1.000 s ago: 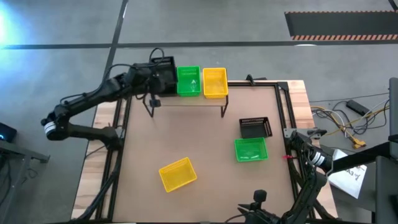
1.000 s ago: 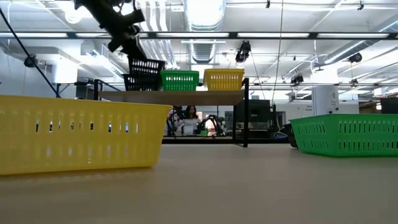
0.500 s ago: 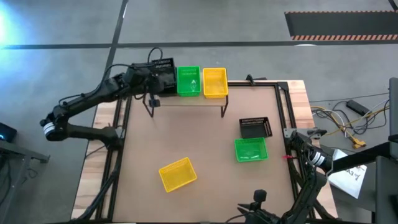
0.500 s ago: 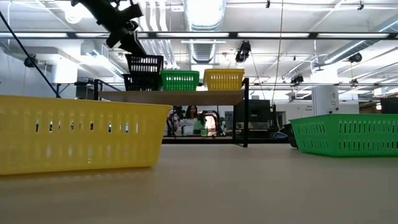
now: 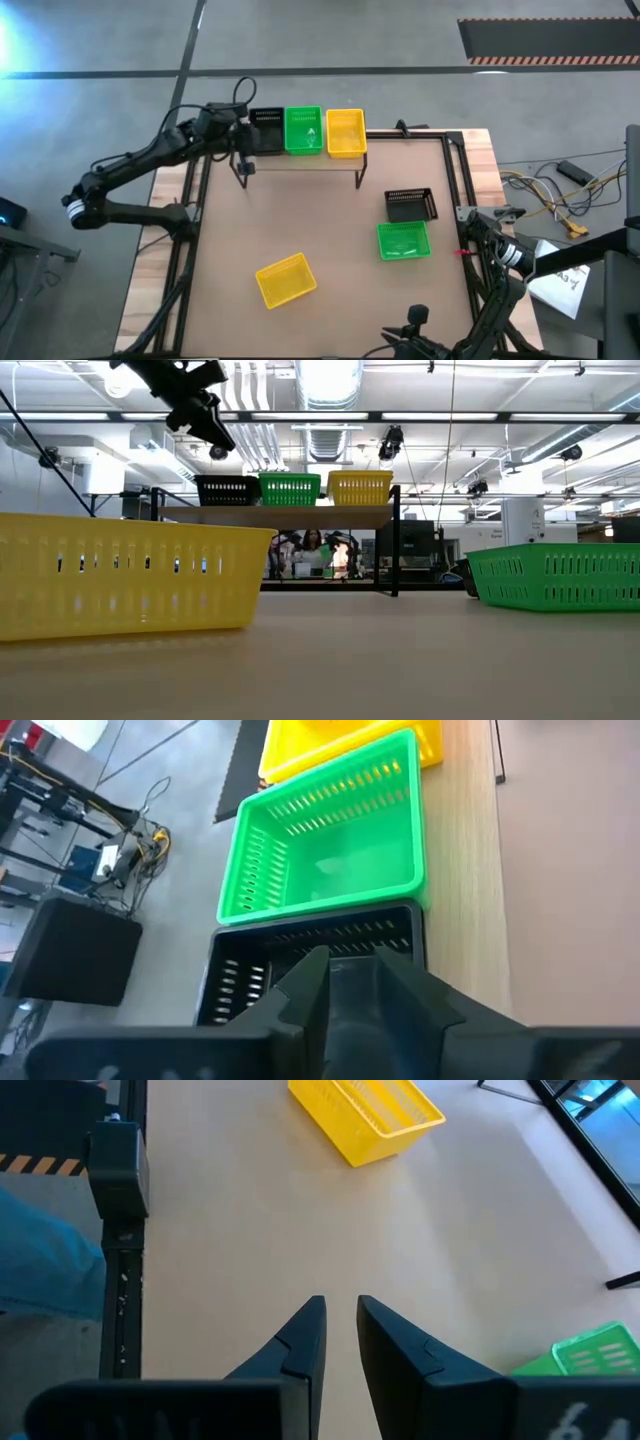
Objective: Stack baskets on shelf by color
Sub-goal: Stack the yellow bin on top of the yellow bin on the shelf
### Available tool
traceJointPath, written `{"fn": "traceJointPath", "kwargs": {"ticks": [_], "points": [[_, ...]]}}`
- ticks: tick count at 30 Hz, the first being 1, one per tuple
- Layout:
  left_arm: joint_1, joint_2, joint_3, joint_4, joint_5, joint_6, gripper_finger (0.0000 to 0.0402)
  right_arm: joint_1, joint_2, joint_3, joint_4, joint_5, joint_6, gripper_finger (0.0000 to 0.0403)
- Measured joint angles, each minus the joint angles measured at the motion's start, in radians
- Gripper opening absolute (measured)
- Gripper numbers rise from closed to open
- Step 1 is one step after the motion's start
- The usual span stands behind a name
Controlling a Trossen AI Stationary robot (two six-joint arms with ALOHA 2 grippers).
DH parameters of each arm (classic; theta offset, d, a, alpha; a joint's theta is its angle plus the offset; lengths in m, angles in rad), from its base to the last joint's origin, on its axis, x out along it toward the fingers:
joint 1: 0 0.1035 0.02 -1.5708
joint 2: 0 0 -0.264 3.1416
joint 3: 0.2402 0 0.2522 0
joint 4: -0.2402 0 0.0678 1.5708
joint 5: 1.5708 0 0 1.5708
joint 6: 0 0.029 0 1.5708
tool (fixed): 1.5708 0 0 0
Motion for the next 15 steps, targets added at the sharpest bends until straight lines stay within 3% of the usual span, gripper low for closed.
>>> {"fn": "traceJointPath", "kwargs": {"ticks": [9, 15], "points": [[-0.02, -0.018, 0.023, -0.003, 0.002, -0.097, 0.0097, 0.0, 0.0, 0.0, -0.002, 0.0, 0.0, 0.0054], [-0.133, -0.049, 0.018, -0.082, 0.002, -0.102, 0.009, -0.001, 0.0, 0.0, -0.002, 0.012, 0.0, 0.0054]]}}
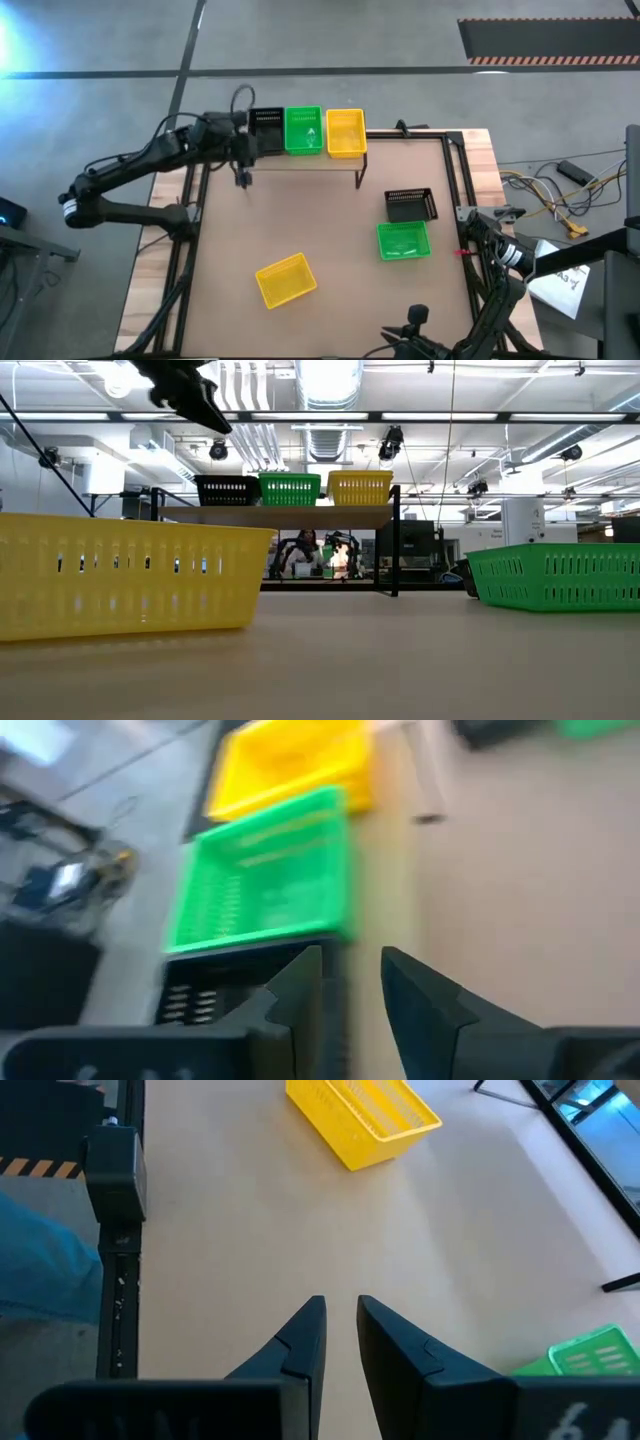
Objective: Stack baskets on shelf by color
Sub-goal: Stack the yellow bin on top of the yellow bin on the shelf
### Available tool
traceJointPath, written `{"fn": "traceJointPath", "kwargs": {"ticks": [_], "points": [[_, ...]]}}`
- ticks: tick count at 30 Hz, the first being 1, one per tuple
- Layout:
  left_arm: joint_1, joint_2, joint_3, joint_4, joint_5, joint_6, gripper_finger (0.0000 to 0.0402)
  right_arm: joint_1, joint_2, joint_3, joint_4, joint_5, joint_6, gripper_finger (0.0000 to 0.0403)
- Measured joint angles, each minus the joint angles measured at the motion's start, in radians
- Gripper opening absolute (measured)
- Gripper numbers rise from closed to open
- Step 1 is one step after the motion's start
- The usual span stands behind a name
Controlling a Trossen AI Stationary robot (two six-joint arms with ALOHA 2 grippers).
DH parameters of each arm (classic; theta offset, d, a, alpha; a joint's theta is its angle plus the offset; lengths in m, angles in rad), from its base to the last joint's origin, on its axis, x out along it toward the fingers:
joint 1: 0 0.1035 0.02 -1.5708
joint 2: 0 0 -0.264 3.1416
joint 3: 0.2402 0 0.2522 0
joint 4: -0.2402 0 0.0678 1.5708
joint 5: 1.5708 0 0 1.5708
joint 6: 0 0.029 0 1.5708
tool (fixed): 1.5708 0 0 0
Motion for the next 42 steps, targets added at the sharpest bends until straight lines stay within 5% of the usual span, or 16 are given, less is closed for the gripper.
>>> {"fn": "traceJointPath", "kwargs": {"ticks": [11, 17, 24, 28, 38, 42], "points": [[-0.476, -0.008, -0.048, -0.166, -0.144, -0.272, 0.0047, -0.004, 0.0, -0.034, -0.003, 0.094, 0.023, 0.0054], [-0.756, 0.011, -0.19, -0.045, -0.268, -0.495, 0.003, -0.047, 0.0, -0.136, -0.09, 0.084, 0.271, 0.0054], [-0.99, 0.051, -0.392, 0.136, -0.343, -0.737, 0.0022, -0.156, -0.002, -0.24, -0.174, -0.069, 0.455, 0.0054], [-1.12, 0.105, -0.422, 0.136, -0.341, -0.846, 0.0022, -0.22, -0.004, -0.243, -0.098, -0.122, 0.344, 0.0068], [-1.37, 0.349, -0.333, 0.181, -0.341, -1.011, 0.0022, -0.335, -0.004, -0.242, 0.384, -0.202, -0.235, 0.0142], [-1.389, 0.44, -0.275, 0.182, -0.346, -1.015, 0.0022, -0.338, -0.03, -0.24, 0.304, -0.203, -0.259, 0.0151]]}}
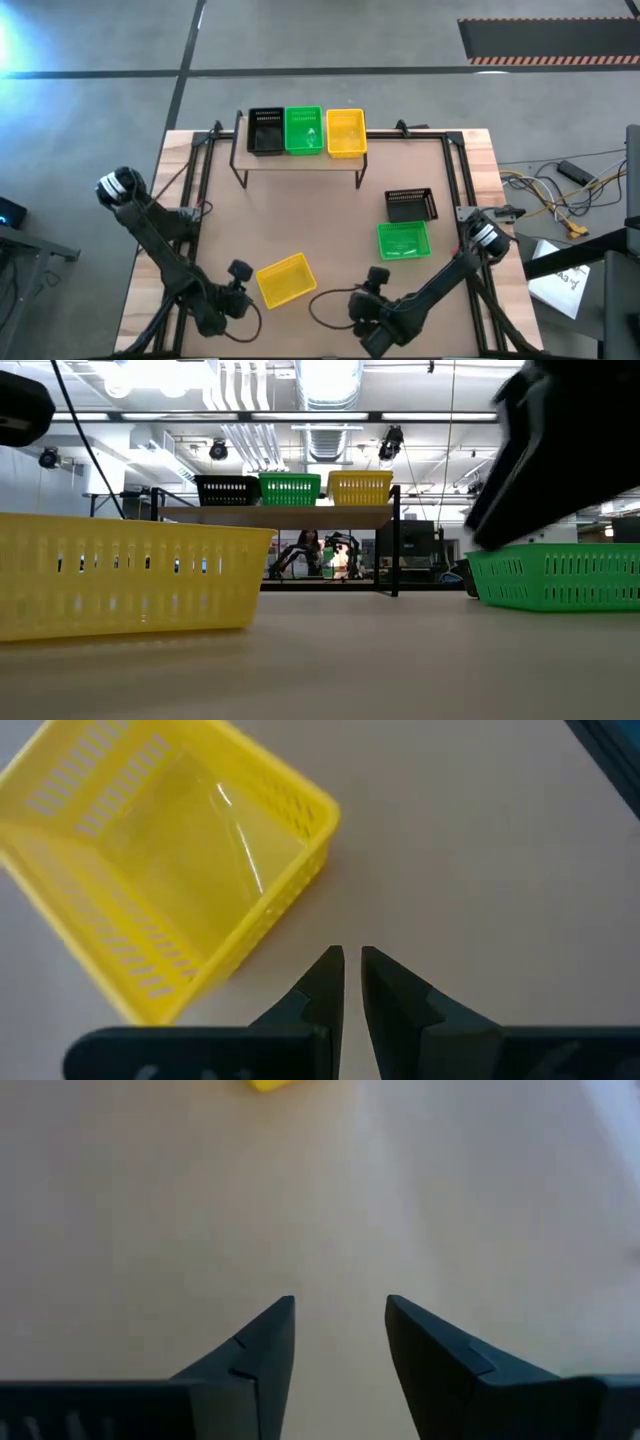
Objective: Stack baskets on shelf by color
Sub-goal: Stack the yellow bin on top of the yellow bin on the shelf
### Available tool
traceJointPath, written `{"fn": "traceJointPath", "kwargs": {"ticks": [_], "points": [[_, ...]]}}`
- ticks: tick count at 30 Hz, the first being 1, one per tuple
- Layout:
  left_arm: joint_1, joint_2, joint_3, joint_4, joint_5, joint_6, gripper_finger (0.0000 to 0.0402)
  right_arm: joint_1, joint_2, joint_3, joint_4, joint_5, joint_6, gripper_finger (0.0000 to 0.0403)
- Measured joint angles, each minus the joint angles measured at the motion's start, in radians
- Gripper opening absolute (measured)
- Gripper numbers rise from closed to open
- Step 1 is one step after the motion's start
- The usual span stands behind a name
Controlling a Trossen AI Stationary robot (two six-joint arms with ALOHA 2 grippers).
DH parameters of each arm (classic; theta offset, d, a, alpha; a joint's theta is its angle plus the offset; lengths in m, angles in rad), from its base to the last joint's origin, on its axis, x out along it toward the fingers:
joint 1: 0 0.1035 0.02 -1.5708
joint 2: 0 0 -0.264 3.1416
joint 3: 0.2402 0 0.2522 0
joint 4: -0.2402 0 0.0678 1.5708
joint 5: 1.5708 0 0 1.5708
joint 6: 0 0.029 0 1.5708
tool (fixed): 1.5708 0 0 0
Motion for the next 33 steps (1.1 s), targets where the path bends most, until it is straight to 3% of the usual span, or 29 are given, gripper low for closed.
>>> {"fn": "traceJointPath", "kwargs": {"ticks": [6, 10, 17, 21, 24, 28, 33], "points": [[0.002, 0.087, 0.054, 0.043, -0.01, 0.057, 0.0022, 0.044, -0.095, -0.032, -0.256, 0.034, 0.258, 0.0152], [0.001, 0.102, 0.095, 0.098, -0.009, 0.18, 0.0028, 0.091, -0.144, -0.094, -0.262, 0.045, 0.354, 0.0152], [0.021, 0.083, 0.183, 0.019, -0.006, 0.32, 0.0102, 0.155, -0.135, -0.149, -0.25, 0.083, 0.5, 0.0152], [0.059, 0.097, 0.163, -0.108, -0.012, 0.349, 0.0149, 0.178, -0.123, -0.161, -0.233, 0.084, 0.534, 0.0148], [0.092, 0.116, 0.133, -0.105, -0.029, 0.396, 0.0158, 0.188, -0.123, -0.162, -0.22, 0.085, 0.536, 0.0142], [0.137, 0.139, 0.125, -0.062, -0.041, 0.444, 0.0119, 0.19, -0.123, -0.162, -0.211, 0.085, 0.533, 0.0134], [0.202, 0.175, 0.161, -0.029, 0.021, 0.512, 0.0016, 0.188, -0.123, -0.162, -0.205, 0.085, 0.526, 0.0125]]}}
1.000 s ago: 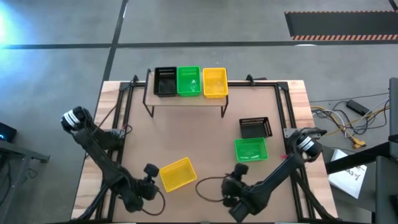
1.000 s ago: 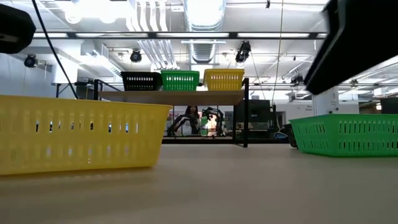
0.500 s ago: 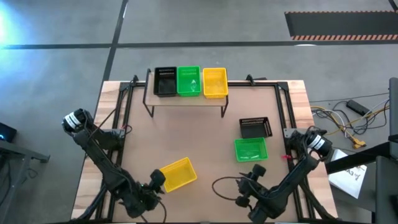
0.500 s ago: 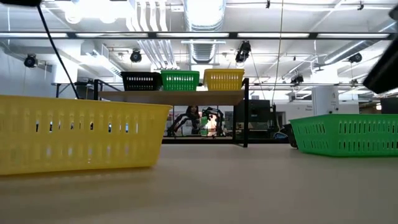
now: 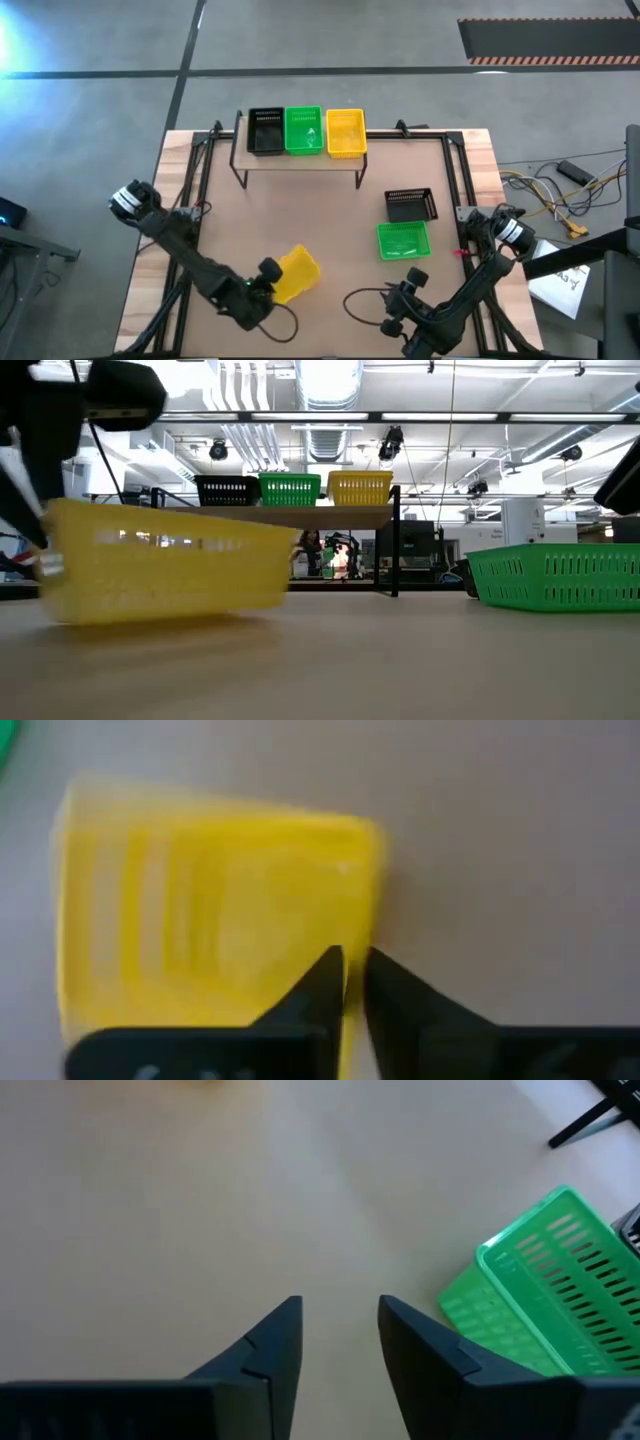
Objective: Stack baskets on shelf by color
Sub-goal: Stack the yellow bin on top of the yellow bin on the shelf
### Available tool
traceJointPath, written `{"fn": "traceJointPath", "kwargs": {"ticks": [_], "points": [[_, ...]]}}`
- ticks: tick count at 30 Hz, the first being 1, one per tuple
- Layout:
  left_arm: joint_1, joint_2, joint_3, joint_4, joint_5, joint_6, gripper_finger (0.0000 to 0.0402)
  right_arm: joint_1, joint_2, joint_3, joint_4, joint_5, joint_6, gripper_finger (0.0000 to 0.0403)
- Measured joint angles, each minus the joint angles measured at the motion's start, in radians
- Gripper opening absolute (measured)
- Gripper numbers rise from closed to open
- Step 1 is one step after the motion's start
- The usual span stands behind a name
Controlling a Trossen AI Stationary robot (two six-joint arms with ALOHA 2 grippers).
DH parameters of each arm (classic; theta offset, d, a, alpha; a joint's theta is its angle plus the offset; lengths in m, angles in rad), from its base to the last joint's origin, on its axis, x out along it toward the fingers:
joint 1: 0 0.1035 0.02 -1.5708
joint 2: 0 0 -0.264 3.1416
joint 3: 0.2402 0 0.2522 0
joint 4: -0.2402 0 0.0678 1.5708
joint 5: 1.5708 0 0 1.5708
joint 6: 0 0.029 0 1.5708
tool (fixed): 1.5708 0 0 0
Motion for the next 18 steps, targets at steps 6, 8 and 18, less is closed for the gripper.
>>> {"fn": "traceJointPath", "kwargs": {"ticks": [6, 8, 18], "points": [[0.085, 0.025, 0.086, 0.144, 0.037, 0.156, 0.0003, 0.0, 0.0, 0.0, 0.004, 0.0, -0.002, 0.0118], [0.116, 0.024, 0.142, 0.161, 0.002, 0.209, 0.0002, 0.0, 0.0, 0.0, 0.006, 0.0, -0.002, 0.0116], [0.363, 0.003, 0.485, 0.15, -0.192, 0.541, 0.0001, 0.001, 0.0, 0.0, 0.018, 0.0, -0.002, 0.012]]}}
